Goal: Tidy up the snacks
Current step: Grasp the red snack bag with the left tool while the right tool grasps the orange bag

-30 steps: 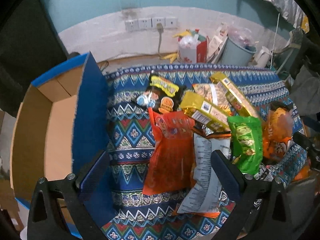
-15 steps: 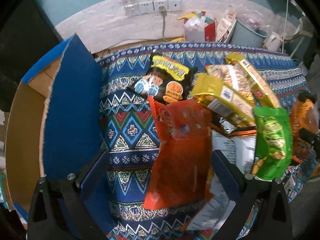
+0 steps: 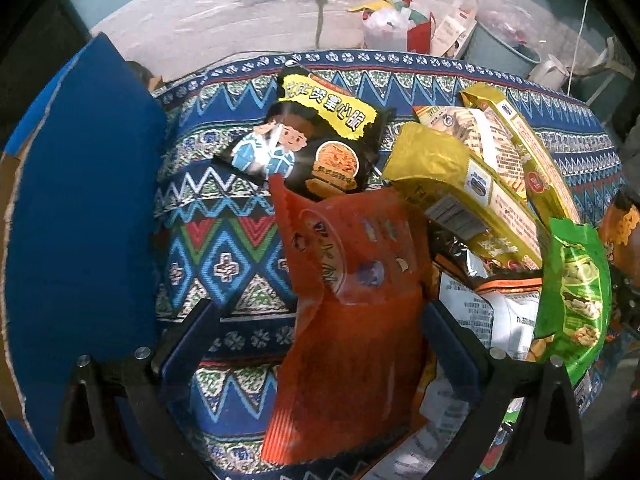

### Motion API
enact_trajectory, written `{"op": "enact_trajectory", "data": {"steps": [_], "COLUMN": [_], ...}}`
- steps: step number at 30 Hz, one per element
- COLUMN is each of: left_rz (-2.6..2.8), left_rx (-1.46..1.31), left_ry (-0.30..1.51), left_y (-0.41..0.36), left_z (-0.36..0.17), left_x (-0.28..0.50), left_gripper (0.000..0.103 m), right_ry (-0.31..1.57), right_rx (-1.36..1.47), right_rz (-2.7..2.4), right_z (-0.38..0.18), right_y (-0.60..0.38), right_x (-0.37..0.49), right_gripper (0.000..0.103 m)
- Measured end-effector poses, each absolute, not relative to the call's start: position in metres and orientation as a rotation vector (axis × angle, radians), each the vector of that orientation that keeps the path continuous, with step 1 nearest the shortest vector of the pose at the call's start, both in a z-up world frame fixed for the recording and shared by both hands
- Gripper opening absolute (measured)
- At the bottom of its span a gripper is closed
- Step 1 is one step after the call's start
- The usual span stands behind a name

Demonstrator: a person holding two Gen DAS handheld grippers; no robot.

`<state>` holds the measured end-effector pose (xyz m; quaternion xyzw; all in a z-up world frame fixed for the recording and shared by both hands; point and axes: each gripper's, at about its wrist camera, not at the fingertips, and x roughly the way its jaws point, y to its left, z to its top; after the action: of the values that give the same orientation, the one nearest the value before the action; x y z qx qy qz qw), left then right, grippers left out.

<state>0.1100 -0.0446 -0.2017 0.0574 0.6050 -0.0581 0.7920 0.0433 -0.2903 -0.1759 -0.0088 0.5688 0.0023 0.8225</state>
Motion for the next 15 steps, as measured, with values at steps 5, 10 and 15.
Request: {"op": "enact_trajectory", "data": {"steps": [5,10,15], "left_rz": [-0.178,-0.201,-0.193], "left_rx": [0.122,0.172,0.205], "left_ry": [1.318,1.291,1.238], "left_y": [-0.050,-0.058,-0.060], "left_z": [-0.210,-0.204,-0.188], "left_x": [0.112,0.104,0.095], "left_gripper": [0.061,0.038,0.033], "right_ry": [1.182,1.152,1.113], "right_rx": [-0.026,-0.024,-0.047], "right_rz": [0.012,0.010,0.014], "right_z": [-0.171,-0.157,-0.143], "right_y": [-0.292,-0.296,-0.292], "right_x": [0.045,0.044,0.043], "right_gripper": [0.055,0.054,0.054]}}
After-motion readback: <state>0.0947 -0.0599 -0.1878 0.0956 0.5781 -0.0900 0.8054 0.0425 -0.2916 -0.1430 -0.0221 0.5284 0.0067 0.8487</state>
